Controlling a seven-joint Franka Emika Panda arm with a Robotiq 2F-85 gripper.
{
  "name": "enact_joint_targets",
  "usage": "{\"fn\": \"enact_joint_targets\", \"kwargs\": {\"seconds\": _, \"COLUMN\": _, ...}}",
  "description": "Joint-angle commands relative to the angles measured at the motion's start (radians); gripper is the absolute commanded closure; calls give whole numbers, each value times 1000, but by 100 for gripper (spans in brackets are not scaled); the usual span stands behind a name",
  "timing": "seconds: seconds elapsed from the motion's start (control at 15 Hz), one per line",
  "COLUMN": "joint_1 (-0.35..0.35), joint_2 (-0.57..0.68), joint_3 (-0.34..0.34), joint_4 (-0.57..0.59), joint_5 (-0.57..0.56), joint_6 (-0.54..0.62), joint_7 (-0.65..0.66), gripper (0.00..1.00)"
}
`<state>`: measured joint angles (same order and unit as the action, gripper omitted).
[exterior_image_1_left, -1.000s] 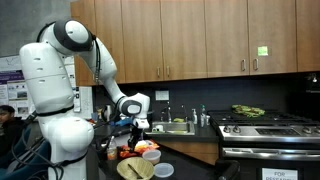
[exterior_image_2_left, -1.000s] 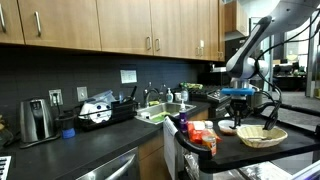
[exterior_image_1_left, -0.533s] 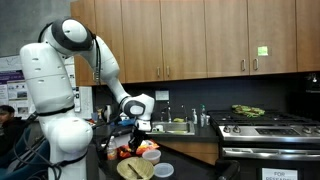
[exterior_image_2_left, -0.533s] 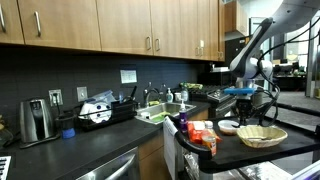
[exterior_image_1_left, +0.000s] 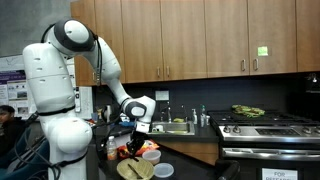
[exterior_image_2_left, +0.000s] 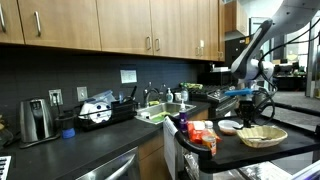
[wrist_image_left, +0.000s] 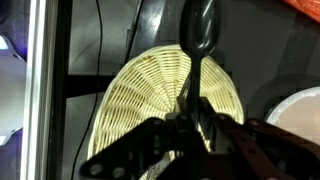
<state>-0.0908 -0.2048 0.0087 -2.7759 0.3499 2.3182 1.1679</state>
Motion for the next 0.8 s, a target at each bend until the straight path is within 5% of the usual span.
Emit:
{"fn": "enact_joint_targets", "kwargs": {"seconds": 0.0, "joint_1": -19, "joint_2": 8, "joint_3": -9, "joint_4": 1, "joint_5": -46, "joint_6": -37, "joint_7": 94, "gripper": 96}}
{"fn": "enact_joint_targets", "kwargs": {"seconds": 0.73, "joint_1": -70, "joint_2": 67, "joint_3": -101, "joint_4": 1, "joint_5": -36, "joint_6": -23, "joint_7": 87, "gripper": 96}}
